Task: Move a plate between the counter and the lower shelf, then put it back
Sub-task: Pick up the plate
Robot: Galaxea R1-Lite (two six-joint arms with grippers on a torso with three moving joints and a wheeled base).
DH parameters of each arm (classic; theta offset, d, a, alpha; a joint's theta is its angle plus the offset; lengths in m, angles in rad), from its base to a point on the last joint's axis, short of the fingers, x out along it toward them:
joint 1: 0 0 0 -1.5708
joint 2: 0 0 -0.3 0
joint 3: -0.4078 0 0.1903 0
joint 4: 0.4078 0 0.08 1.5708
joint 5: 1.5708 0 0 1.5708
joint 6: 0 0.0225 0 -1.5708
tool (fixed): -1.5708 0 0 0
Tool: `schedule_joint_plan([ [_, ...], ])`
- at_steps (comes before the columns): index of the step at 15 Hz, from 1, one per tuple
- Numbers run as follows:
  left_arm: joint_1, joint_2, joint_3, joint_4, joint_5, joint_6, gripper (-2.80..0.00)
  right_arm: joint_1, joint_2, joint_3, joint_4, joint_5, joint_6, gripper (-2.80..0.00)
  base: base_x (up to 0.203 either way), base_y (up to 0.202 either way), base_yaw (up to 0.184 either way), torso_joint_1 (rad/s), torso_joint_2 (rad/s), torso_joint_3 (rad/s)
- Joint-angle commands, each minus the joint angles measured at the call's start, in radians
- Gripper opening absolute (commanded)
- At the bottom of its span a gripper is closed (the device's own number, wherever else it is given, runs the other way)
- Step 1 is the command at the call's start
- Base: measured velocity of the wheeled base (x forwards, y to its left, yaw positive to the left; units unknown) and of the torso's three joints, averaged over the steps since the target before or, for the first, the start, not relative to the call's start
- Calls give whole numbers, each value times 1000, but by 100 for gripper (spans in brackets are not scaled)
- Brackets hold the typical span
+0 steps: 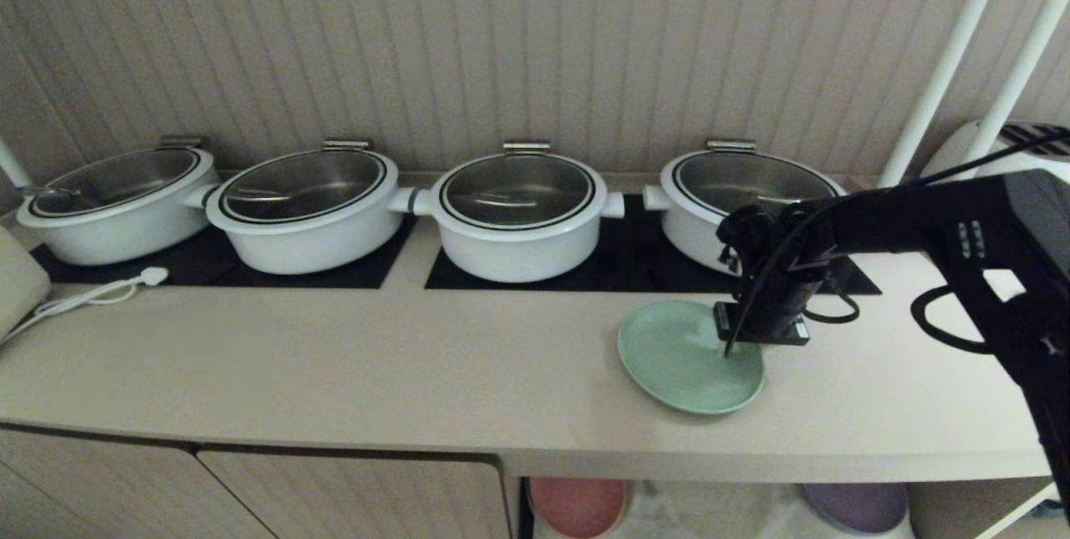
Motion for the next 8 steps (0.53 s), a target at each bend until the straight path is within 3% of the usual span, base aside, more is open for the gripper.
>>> schedule_joint_plan([
  [1,0,0,0,0,0,0,-280,3,-4,-2,3,0,2,-280,0,0,0,0,0,0],
  [8,0,0,0,0,0,0,-280,14,-21,5,12,-2,16,-280,0,0,0,0,0,0],
])
